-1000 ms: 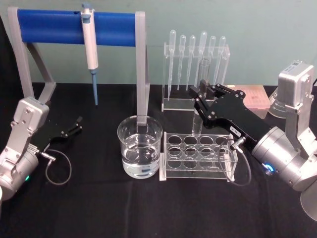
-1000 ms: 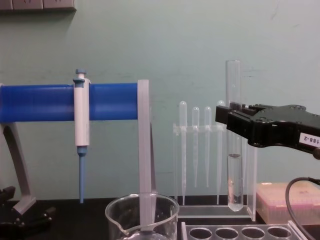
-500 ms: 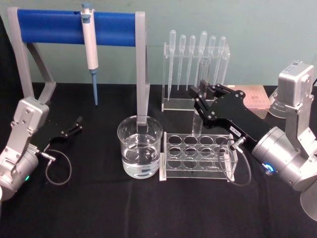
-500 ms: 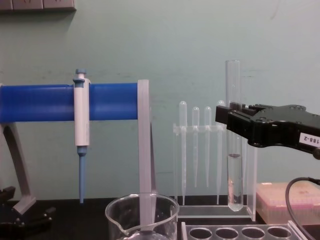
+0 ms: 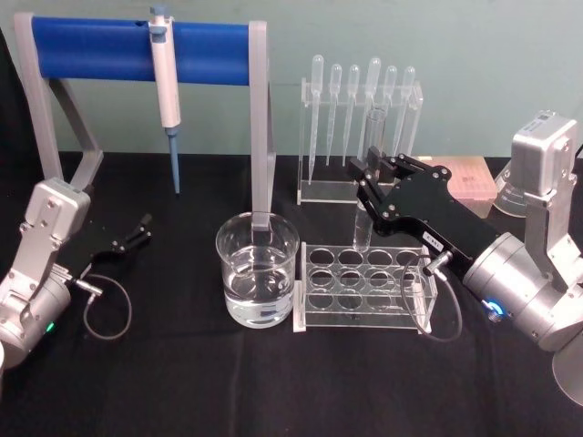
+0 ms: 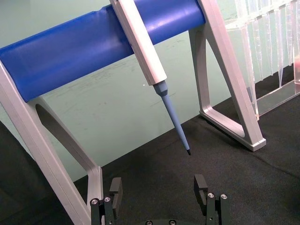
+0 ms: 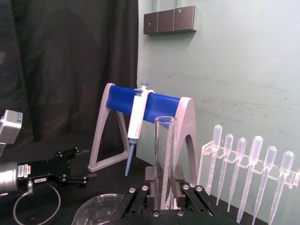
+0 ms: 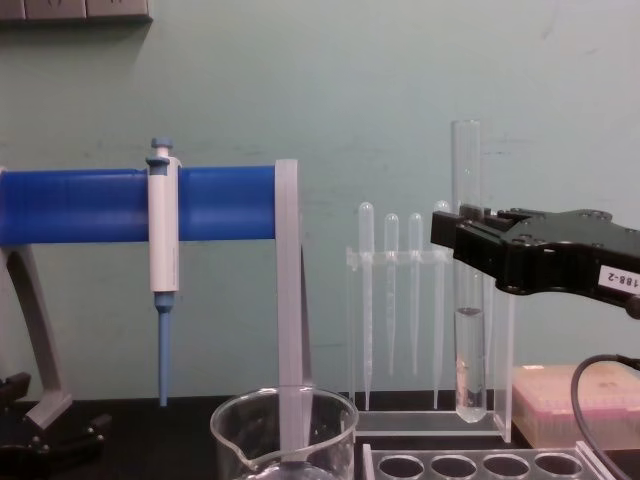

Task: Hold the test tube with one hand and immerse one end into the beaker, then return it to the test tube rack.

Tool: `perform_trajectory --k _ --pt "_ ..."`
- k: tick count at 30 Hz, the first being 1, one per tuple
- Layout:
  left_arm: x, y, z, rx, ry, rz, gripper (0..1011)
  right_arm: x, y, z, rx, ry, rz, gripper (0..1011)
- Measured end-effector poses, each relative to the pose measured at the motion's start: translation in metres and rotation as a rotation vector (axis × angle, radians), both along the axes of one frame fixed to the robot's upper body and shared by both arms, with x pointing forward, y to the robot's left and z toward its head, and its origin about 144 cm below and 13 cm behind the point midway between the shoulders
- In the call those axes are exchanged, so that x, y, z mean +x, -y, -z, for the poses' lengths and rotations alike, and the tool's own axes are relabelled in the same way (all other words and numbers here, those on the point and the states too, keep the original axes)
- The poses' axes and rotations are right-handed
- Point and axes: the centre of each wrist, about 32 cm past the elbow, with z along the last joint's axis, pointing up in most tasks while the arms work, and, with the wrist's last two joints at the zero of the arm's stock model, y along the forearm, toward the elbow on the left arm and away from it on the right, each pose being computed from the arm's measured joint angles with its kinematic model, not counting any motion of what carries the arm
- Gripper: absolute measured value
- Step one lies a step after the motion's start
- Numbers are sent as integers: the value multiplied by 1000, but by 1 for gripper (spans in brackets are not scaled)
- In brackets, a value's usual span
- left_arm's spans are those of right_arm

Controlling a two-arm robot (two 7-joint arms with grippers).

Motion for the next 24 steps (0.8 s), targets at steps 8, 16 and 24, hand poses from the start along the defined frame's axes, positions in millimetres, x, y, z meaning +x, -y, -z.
perform_trajectory --k 8,16,24 --pt "0 0 0 0 0 0 1000 0 0 0 0 0 0 233" --pt "0 0 0 0 0 0 1000 0 0 0 0 0 0 233" --pt "0 0 0 0 0 0 1000 0 0 0 0 0 0 233"
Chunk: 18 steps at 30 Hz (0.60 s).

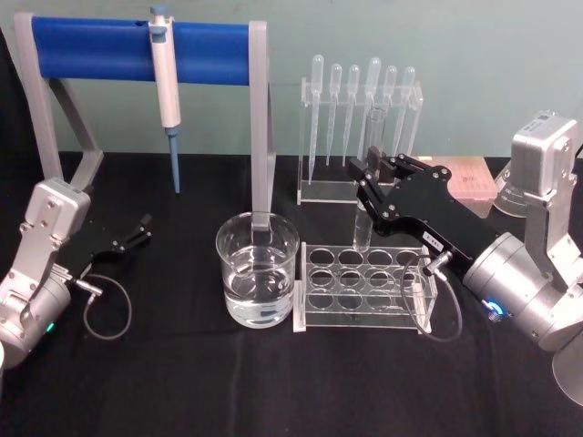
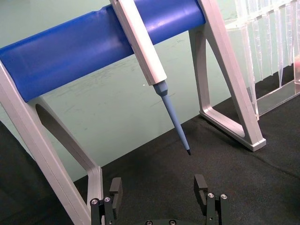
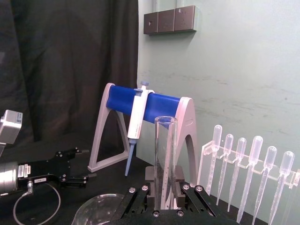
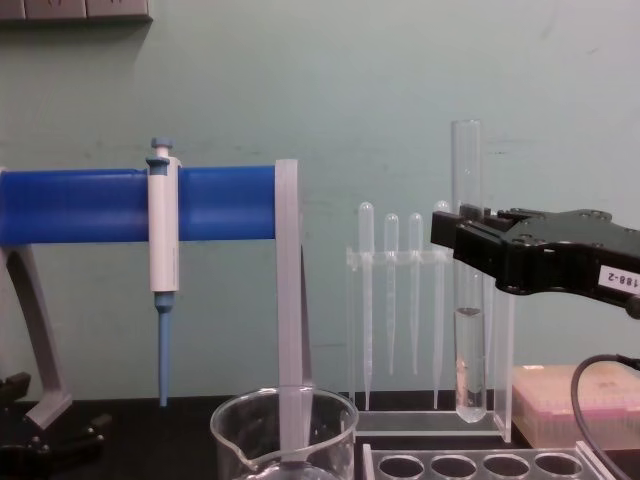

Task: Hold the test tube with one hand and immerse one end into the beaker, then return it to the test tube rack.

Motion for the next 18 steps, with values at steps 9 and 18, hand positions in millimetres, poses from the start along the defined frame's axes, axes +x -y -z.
perform_trajectory --k 9,18 --pt "0 0 0 0 0 0 1000 0 0 0 0 0 0 233" --pt "0 0 0 0 0 0 1000 0 0 0 0 0 0 233"
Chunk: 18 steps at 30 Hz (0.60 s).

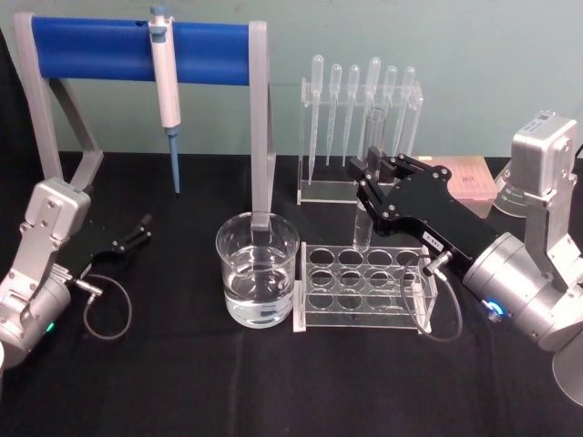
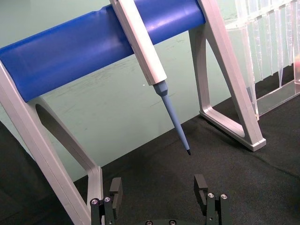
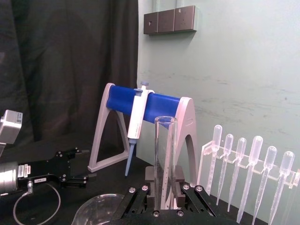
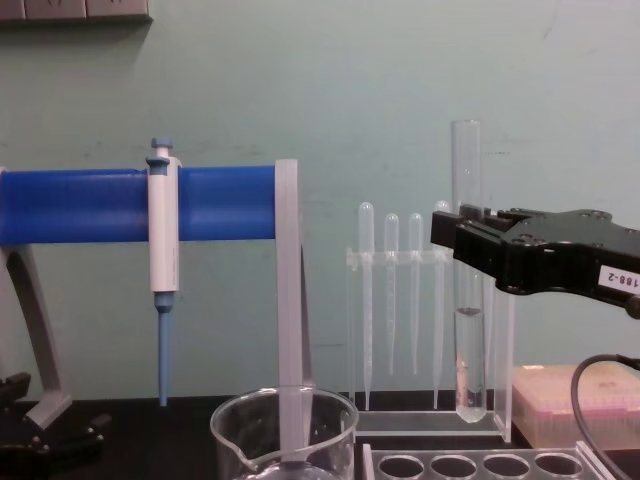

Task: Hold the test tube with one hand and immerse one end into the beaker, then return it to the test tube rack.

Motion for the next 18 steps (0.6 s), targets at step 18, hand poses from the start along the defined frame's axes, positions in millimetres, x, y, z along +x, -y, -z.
perform_trajectory --k 18 --pt "0 0 0 0 0 0 1000 0 0 0 0 0 0 233"
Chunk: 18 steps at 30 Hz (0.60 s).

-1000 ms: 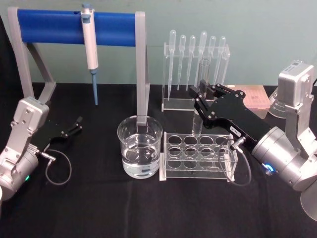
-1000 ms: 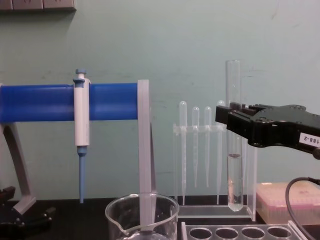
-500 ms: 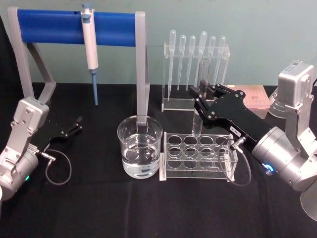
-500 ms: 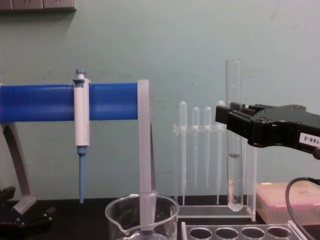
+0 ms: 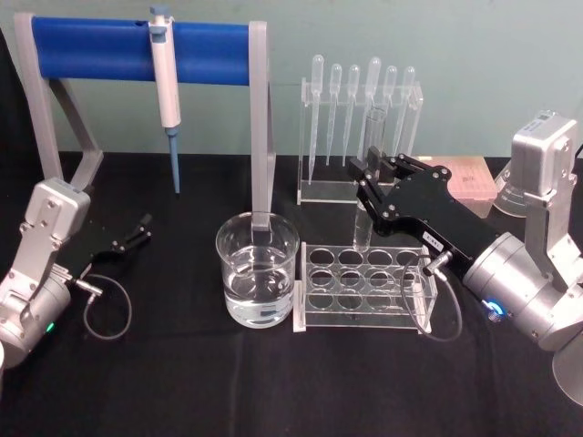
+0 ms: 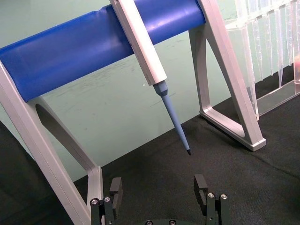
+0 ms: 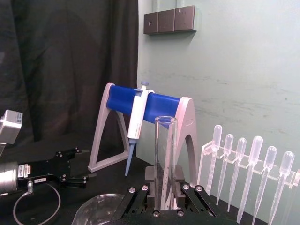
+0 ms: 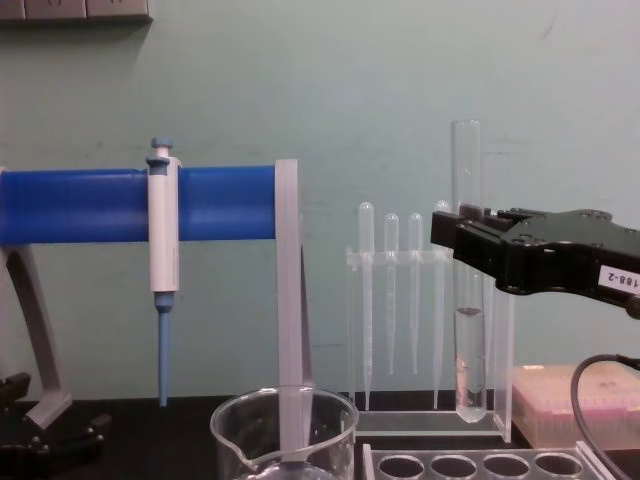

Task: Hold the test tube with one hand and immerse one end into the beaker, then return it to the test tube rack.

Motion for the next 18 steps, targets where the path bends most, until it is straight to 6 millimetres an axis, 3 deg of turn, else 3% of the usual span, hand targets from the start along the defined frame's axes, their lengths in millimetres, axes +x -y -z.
perform_trajectory --k 11,18 --pt "0 0 0 0 0 0 1000 5 -7 -8 26 -2 -40 233" --pt "0 0 0 0 0 0 1000 24 -34 -17 36 -7 -119 233"
